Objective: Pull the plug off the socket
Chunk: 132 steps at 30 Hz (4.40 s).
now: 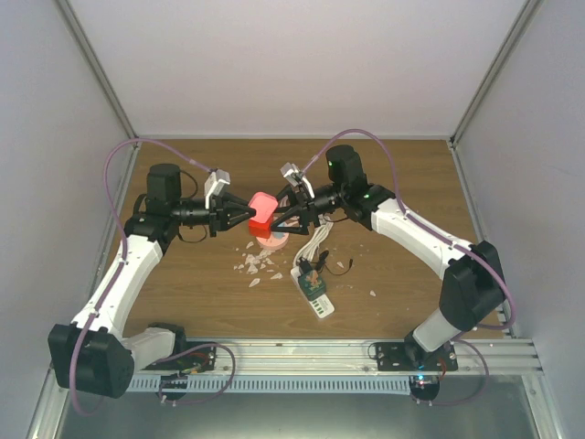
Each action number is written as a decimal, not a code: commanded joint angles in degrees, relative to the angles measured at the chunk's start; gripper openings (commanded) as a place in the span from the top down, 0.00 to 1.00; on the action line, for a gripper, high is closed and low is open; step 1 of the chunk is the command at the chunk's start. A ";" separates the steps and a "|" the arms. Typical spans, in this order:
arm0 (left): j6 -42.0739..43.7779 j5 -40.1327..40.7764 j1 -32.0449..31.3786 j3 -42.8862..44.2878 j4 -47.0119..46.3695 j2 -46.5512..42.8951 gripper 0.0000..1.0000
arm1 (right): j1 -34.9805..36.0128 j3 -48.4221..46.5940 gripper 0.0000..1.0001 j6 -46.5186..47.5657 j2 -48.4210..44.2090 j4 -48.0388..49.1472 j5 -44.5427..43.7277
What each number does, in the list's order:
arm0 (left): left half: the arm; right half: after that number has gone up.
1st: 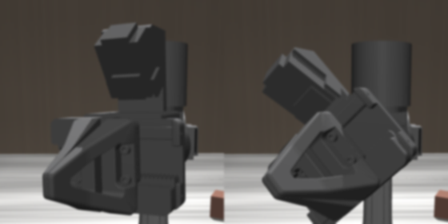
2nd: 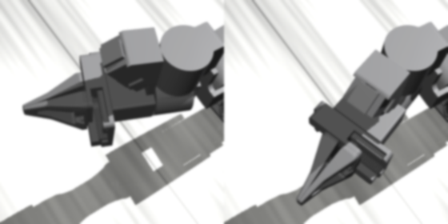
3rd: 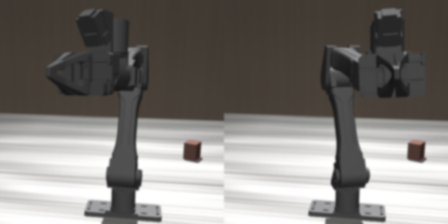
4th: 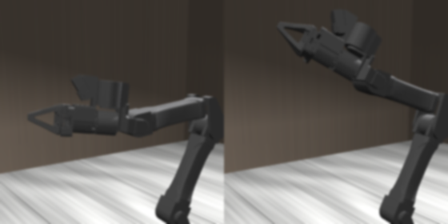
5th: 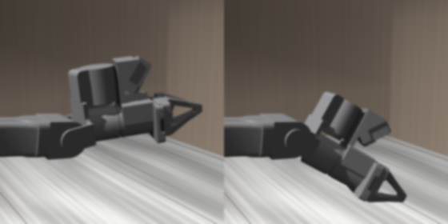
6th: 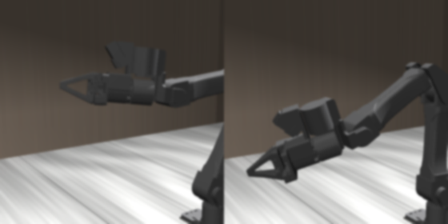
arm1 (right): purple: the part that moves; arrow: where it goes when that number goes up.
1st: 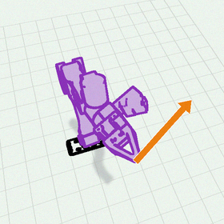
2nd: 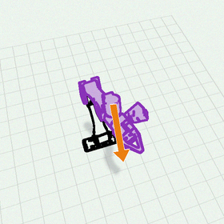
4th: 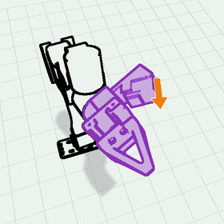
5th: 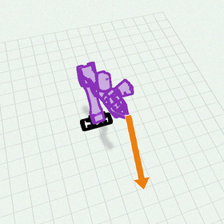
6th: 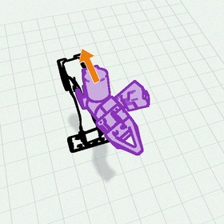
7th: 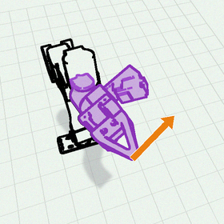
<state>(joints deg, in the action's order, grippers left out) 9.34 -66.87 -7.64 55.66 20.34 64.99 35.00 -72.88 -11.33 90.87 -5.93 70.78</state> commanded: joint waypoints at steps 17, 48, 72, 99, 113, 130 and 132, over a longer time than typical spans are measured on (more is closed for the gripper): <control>-0.03 7.50 -1.94 0.50 -0.75 4.52 1.00 | 2.00 -3.11 0.14 2.32 -1.62 1.35 6.35; 12.08 10.42 -5.34 0.57 9.21 4.48 1.00 | -5.90 -3.58 0.00 1.69 -3.02 2.68 -2.84; 18.12 18.17 16.19 13.89 4.64 25.98 1.00 | -17.02 5.28 0.00 20.48 -8.21 -8.72 -12.20; 3.76 19.83 28.35 53.75 13.94 68.18 0.99 | -17.60 4.99 0.00 19.12 -4.78 -8.97 -13.06; 1.85 20.34 28.81 61.63 16.74 76.04 0.94 | -17.60 3.68 0.00 18.64 -2.87 -9.84 -11.73; 0.64 19.30 30.00 62.56 18.06 74.97 0.57 | -17.60 3.84 0.00 18.17 -2.31 -9.67 -11.38; 1.11 19.73 30.18 62.22 18.61 73.99 0.53 | -17.58 4.08 0.00 18.54 -2.59 -9.69 -11.33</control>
<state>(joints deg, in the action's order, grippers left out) 9.74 -47.27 21.67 116.99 38.22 141.53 17.96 -67.92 7.03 88.18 -15.59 58.52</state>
